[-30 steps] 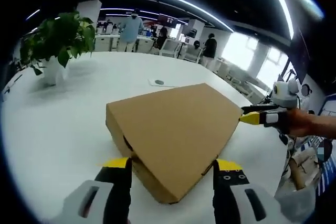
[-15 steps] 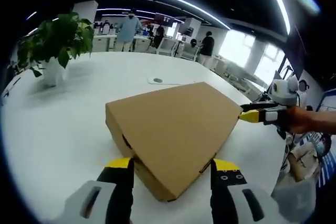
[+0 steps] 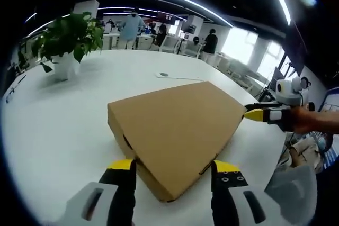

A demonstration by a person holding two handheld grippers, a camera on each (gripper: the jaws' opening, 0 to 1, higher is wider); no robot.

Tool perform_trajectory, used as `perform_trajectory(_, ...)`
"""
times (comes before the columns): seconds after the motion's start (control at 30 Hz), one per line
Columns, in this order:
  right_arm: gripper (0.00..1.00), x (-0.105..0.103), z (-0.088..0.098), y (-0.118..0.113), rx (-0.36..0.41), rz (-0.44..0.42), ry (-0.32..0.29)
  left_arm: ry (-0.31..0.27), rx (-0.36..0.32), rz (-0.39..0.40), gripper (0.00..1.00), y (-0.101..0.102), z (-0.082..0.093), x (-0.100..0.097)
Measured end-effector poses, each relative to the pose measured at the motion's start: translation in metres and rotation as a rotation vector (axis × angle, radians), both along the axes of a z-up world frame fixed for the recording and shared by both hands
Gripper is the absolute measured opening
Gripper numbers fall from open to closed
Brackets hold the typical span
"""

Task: Operate the shoe box by opening the lid, removing the specified soft item, and placing it in the target area until the item is outside and the box remains undamaged.

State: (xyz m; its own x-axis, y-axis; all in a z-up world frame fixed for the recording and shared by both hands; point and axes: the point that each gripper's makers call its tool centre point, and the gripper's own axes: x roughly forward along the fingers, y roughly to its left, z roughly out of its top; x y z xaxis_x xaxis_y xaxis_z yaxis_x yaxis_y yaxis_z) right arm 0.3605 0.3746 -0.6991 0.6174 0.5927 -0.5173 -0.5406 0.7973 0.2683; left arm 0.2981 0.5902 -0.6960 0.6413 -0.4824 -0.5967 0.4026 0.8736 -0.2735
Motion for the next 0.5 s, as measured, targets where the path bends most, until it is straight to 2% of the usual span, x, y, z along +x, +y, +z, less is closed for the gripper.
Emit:
perform_trajectory(0.23,0.36,-0.015,-0.001,0.011,0.032,-0.005,0.008,0.004,0.003,0.022,0.57,0.014,-0.001,-0.021)
perform_trajectory(0.5,0.37,-0.016,-0.001,0.014,0.024,0.011,0.008,-0.001,0.002,0.034,0.57,0.016,-0.001,-0.022)
